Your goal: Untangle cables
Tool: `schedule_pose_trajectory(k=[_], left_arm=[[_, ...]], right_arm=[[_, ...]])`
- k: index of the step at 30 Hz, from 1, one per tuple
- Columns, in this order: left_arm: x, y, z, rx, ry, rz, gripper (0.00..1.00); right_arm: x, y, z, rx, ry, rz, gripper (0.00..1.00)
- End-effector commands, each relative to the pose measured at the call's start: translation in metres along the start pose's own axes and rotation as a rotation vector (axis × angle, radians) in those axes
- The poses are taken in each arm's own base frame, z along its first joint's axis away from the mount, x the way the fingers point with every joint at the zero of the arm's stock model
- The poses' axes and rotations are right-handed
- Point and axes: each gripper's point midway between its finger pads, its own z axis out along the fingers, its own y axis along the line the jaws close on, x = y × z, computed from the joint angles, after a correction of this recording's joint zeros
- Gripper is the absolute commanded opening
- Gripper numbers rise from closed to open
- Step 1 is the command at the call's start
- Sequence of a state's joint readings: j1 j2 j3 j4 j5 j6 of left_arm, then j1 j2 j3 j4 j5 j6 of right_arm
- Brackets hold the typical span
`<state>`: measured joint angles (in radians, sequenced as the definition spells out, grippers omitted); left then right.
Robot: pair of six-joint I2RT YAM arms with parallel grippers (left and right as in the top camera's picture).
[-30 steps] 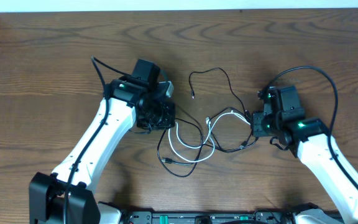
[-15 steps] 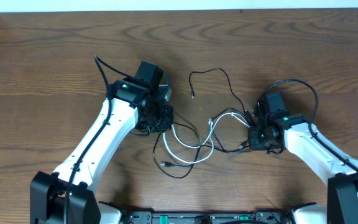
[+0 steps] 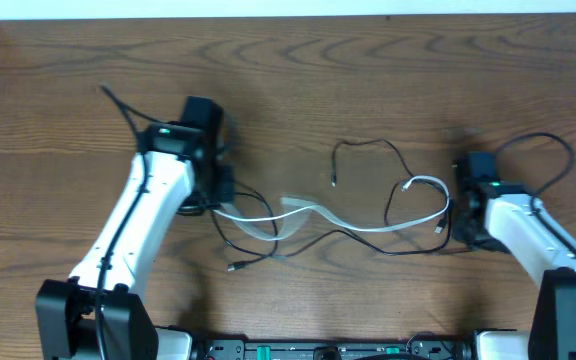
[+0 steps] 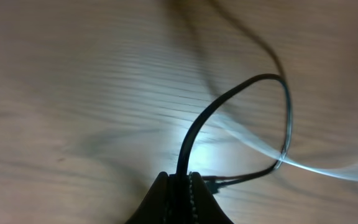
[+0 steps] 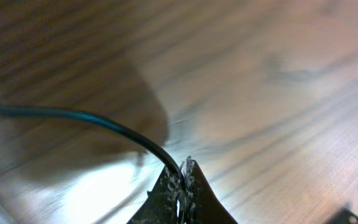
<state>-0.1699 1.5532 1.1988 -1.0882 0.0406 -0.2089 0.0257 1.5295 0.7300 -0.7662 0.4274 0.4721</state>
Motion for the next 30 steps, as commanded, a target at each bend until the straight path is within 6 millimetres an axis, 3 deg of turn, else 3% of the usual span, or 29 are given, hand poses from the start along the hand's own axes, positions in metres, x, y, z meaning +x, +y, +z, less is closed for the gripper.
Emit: schedule_pose_trajectory(k=[1, 9, 17, 19, 21, 24, 26, 30], left_arm=[[-0.007, 0.054, 0.003, -0.122, -0.005, -0.168, 0.07], [-0.004, 0.118, 0.003, -0.117, 0.005, -0.52, 0.07], [0.003, 0.145, 0.004, -0.086, 0.013, -0.703, 0.08], [0.001, 0.14, 0.004, -0.041, 0.018, -0.712, 0.08], [-0.004, 0.128, 0.004, 0.036, 0.016, -0.711, 0.08], [-0.022, 0.09, -0.002, 0.263, -0.008, -0.574, 0.08], [-0.03, 0.067, -0.008, 0.385, -0.028, -0.477, 0.08], [-0.036, 0.04, -0.013, 0.455, -0.044, -0.361, 0.08]], right_arm=[[-0.003, -0.031, 0.01, 0.077, 0.016, 0.132, 0.01], [-0.001, -0.052, 0.027, 0.004, 0.105, 0.319, 0.01], [-0.001, -0.062, 0.037, -0.079, 0.152, 0.453, 0.01], [-0.007, -0.052, 0.037, -0.156, 0.152, 0.473, 0.01], [-0.017, -0.029, 0.032, -0.314, 0.141, 0.424, 0.01], [-0.033, 0.01, 0.013, -0.583, 0.097, 0.313, 0.01], [-0.043, 0.034, -0.006, -0.76, 0.051, 0.229, 0.01], [-0.052, 0.083, -0.071, -1.19, -0.101, -0.041, 0.01]])
